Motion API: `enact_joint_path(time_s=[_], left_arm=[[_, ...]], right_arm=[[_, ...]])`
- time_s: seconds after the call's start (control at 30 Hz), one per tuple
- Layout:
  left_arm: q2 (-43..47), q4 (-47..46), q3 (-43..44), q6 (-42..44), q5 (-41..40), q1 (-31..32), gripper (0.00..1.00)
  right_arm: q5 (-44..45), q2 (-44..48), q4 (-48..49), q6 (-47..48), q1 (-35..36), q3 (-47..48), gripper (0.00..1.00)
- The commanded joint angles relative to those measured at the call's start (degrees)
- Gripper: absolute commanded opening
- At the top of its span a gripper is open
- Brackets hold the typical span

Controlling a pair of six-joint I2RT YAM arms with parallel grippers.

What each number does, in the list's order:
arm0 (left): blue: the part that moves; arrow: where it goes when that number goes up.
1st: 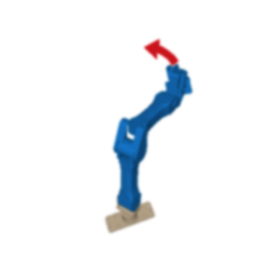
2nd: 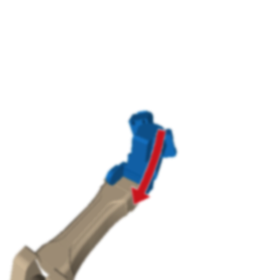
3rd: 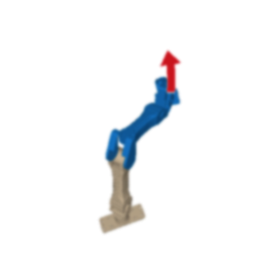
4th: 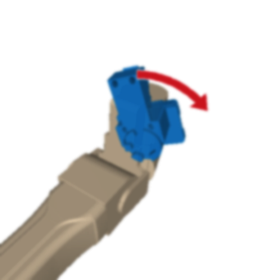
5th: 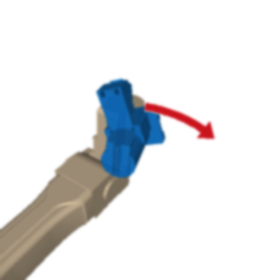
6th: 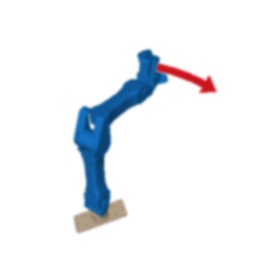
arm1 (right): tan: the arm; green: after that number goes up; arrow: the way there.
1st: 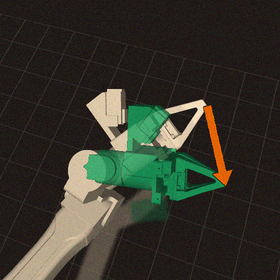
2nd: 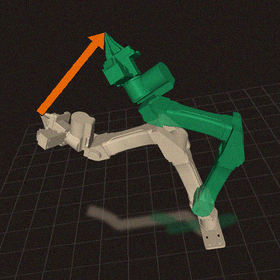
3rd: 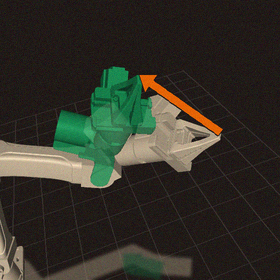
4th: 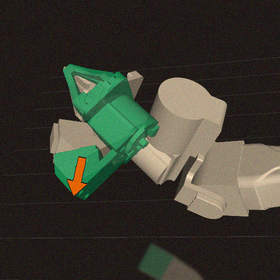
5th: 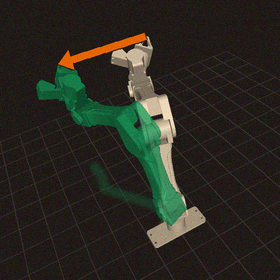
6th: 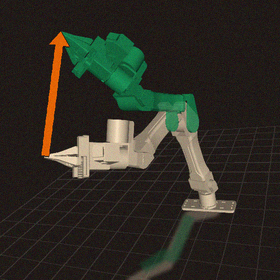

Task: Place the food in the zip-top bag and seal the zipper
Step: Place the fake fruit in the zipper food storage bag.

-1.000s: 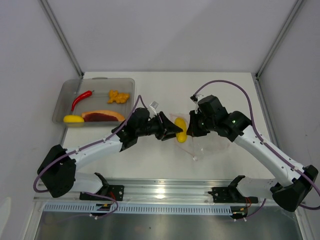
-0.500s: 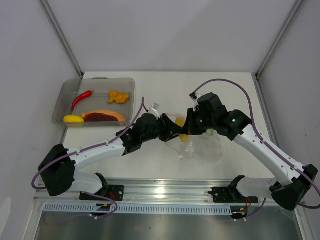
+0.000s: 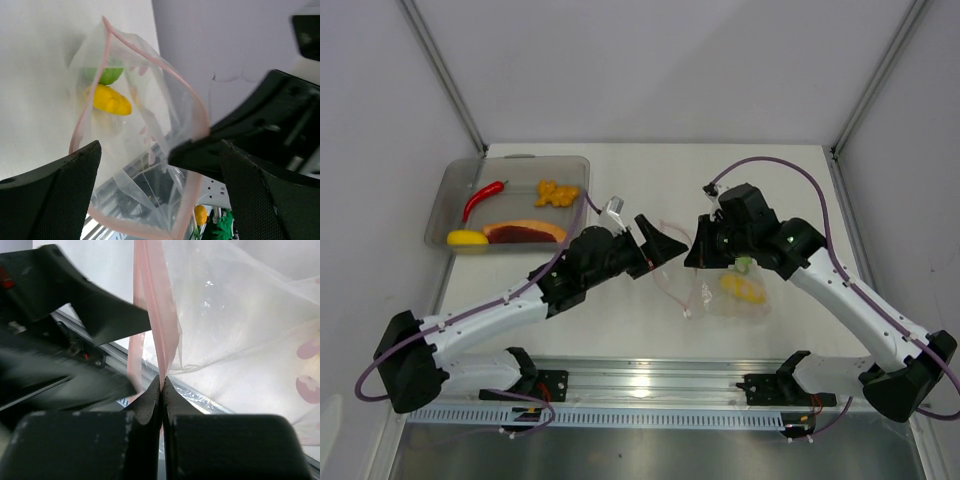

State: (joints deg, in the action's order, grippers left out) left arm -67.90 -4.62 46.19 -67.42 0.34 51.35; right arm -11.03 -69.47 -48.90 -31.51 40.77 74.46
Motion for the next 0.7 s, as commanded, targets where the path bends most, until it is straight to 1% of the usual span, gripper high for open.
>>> enact_joint_path(time_s=[0.0, 0.2, 0.4, 0.47, 0.57, 0.67], left_arm=[[4.08, -2.58, -0.23, 4.57, -0.07, 0.77, 0.99], [8.30, -3.81, -2.95, 7.91, 0.98, 0.85, 0.99], [13.31, -4.25, -6.11, 13.10, 0.89, 0.85, 1.00], [16.12, -3.47, -7.60, 13.89, -0.86, 0.85, 1.00], [20.08, -1.97, -9.36, 13.72, -5.51, 0.85, 0.99], [22.45, 3.11, -9.02, 10.13, -11.31, 0.85, 0.99]], right_arm=[[0.04, 0.92, 1.45, 0.39, -0.52, 1.66, 0.00], [1.18, 1.88, 1.09, 1.27, -0.96, 0.08, 0.00], [3.20, 2.41, -0.05, 3.20, -0.96, -0.80, 0.00], [4.43, 2.32, -0.92, 4.25, -0.96, -0.63, 0.00], [5.23, 2.41, -1.28, 5.22, -0.96, -0.71, 0.00], [5.23, 2.50, -0.93, 5.58, -0.96, -1.50, 0.00]])
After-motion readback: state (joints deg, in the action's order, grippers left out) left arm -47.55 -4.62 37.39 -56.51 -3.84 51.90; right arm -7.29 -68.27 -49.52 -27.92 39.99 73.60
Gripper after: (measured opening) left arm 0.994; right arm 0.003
